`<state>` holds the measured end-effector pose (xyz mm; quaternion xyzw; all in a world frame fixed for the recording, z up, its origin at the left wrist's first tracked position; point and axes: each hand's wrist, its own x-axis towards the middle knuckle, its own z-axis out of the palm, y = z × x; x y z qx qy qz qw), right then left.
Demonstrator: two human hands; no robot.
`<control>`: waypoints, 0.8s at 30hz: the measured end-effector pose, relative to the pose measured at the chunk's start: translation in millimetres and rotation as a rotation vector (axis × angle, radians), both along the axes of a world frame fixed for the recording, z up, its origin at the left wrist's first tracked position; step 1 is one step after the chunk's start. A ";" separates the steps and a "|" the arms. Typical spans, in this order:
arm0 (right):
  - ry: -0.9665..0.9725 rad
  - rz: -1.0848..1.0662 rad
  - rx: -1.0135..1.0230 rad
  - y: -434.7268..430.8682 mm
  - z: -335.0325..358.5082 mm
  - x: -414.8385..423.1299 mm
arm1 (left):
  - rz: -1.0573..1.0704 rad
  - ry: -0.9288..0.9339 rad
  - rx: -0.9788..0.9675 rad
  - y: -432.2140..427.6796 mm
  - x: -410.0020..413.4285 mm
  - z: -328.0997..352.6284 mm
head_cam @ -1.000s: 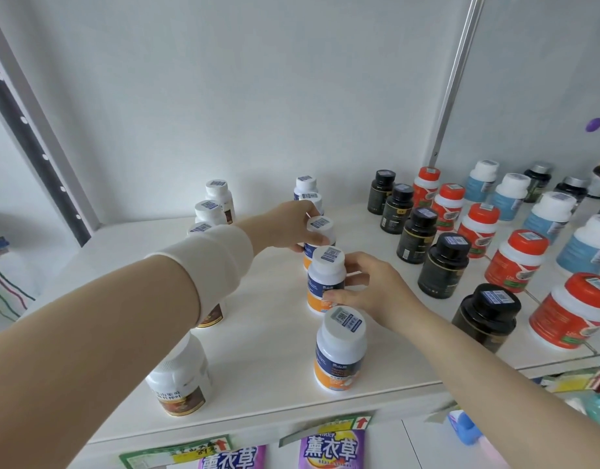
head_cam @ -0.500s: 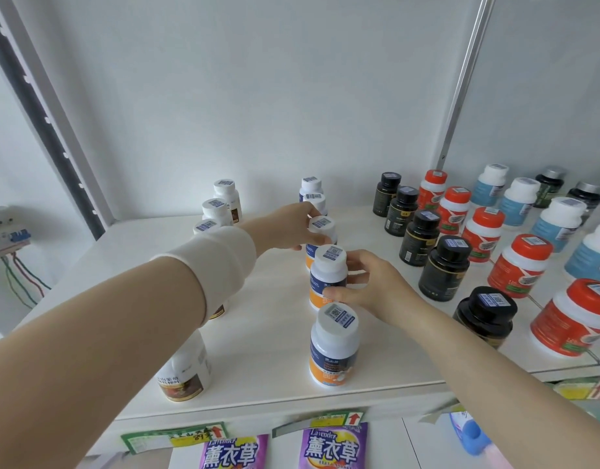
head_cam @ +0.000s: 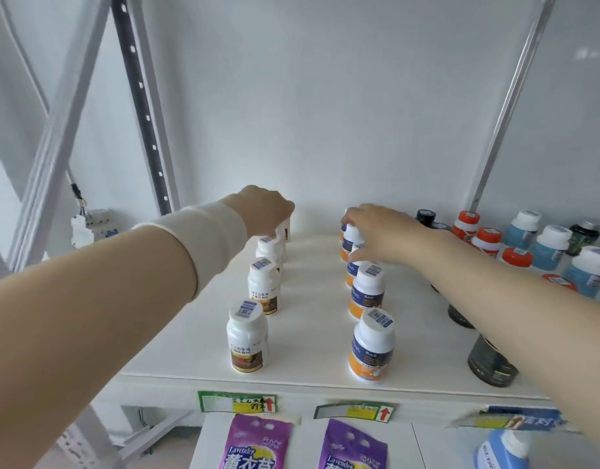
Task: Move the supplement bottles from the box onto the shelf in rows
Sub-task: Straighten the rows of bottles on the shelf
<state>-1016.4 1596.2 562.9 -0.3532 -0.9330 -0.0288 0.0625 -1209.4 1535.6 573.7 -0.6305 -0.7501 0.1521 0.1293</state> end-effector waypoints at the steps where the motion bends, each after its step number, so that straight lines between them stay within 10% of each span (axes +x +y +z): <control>1: -0.064 0.001 0.071 -4.7 0.8 -7.3 | 0.004 0.054 -0.020 -7.4 -5.6 0.6; 9: -0.250 -0.031 0.206 -34.7 -17.1 -50.6 | 0.006 0.095 -0.046 -37.3 -62.8 -16.8; 17: 0.379 -0.134 -0.371 -60.9 -52.6 -63.2 | -0.016 -0.979 0.296 -34.8 -90.4 -60.7; 24: 0.674 -0.187 -0.658 -66.4 -91.0 -79.7 | 0.018 -1.470 0.334 -15.9 -92.7 -102.3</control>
